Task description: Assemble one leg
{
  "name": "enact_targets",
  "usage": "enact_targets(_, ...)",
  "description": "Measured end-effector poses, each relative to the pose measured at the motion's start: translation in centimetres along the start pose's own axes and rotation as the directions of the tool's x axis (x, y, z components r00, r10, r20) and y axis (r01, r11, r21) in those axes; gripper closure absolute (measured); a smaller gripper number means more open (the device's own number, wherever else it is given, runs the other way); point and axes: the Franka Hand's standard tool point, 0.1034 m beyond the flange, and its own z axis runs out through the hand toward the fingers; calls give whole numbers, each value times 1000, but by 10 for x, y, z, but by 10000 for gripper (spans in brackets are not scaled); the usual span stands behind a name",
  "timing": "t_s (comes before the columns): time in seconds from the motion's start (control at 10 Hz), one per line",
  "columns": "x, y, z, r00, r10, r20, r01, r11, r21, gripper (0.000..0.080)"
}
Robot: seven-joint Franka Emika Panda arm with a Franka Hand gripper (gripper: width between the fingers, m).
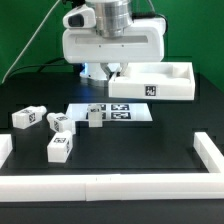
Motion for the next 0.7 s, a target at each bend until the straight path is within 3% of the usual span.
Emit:
enact_targets(0.2,3,1,3,1000,-28,2,28,1000,-4,742)
enact_targets(0.3,16,4,11,998,-69,15,69,998,-14,742)
enact_targets(0.5,67,3,-6,983,-183,22,184,983,-12,742)
enact_targets(0.6,85,-2,-7,977,-213,18,213,977,-16,742)
enact_targets(0.7,89,-11,-2,973,-229,34,230,973,-15,742)
